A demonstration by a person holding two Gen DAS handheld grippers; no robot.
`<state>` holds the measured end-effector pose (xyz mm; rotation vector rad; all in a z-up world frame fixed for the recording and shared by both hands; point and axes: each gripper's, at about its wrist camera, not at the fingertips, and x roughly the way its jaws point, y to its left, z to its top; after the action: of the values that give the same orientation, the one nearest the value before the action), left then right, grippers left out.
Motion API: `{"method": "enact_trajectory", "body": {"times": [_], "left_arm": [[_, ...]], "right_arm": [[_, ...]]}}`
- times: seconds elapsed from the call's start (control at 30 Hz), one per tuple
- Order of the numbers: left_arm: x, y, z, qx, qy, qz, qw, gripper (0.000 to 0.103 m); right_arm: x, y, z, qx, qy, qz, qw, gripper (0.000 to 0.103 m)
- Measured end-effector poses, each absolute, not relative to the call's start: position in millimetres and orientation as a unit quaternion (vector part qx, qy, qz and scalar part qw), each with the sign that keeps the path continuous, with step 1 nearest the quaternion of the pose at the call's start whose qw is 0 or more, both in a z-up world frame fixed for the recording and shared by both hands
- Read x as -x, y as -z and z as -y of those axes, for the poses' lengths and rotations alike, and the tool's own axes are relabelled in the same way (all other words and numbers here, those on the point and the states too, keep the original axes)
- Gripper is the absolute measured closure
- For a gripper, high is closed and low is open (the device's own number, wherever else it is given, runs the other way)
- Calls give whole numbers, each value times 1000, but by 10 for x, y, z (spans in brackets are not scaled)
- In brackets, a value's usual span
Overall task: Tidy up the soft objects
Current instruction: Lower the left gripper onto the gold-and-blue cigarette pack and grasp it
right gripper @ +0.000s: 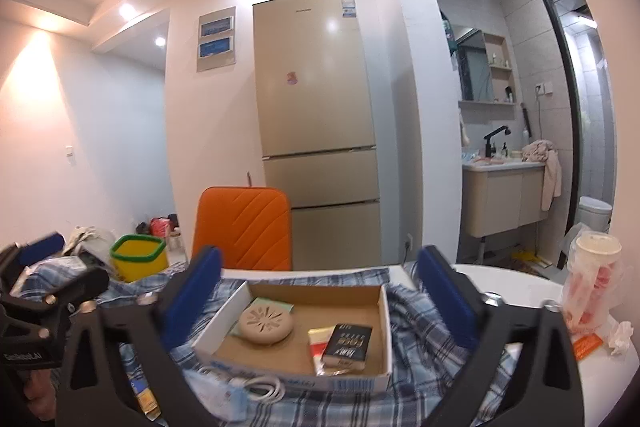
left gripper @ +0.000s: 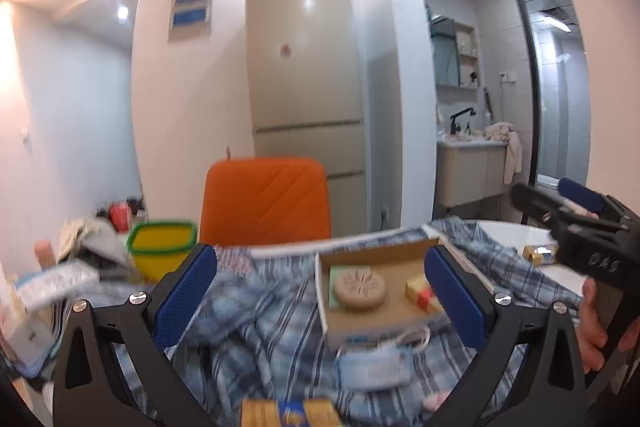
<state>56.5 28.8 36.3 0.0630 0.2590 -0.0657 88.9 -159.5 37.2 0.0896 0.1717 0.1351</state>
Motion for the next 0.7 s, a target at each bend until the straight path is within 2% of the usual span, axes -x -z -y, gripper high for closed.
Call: {"method": "enact_trajectory", "body": {"times": [0.43,0.7], "left_arm": [[-272,71,-425,-44,19,-227,973,0],[-496,415,-444,-47,21,-328,943,0]], "right_arm": [[-545,-209,1433,-37,-121,-144,981,0],[-658,-8,1321,-11,-123,-186,975,0]]}}
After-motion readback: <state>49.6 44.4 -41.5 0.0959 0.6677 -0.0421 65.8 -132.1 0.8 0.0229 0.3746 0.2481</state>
